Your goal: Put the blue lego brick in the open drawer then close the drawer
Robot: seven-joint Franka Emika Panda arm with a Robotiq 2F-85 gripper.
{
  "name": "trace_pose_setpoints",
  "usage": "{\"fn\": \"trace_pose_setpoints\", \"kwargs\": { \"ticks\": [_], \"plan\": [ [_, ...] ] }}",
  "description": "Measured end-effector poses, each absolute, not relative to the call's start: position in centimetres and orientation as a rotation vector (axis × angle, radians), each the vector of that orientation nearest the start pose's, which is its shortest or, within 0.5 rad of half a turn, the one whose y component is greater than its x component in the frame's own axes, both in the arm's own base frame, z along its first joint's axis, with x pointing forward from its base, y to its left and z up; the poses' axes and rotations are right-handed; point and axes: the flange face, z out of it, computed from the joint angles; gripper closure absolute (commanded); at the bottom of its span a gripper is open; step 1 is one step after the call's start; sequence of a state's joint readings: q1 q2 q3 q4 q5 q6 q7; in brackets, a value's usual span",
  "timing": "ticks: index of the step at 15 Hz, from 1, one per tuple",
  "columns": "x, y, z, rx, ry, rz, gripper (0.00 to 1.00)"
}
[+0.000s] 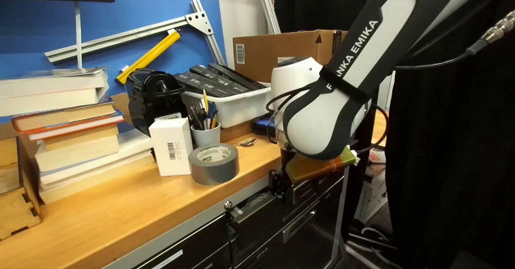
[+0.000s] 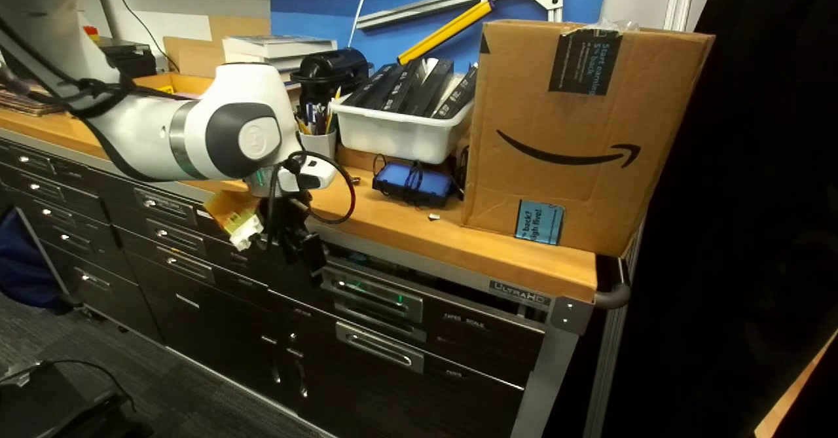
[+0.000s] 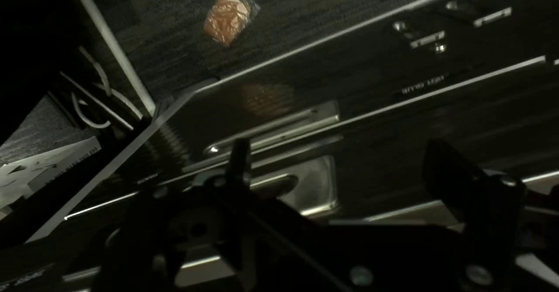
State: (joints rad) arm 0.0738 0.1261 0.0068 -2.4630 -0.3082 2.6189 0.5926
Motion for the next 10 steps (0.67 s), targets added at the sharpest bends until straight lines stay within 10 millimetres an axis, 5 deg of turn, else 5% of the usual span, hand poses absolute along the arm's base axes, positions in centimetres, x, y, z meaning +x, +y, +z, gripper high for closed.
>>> {"fn": "trace_pose_setpoints", "kwargs": {
  "ticks": [2,6,10],
  "plan": [
    [49.6,5.0,24.6,-3.218,0.500,-0.260,0.00],
    [48.7,4.9,23.2,-3.226,0.620,-0.392,0.00],
    [47.2,5.6,25.9,-3.197,0.688,-0.548,0.00]
  ]
}}
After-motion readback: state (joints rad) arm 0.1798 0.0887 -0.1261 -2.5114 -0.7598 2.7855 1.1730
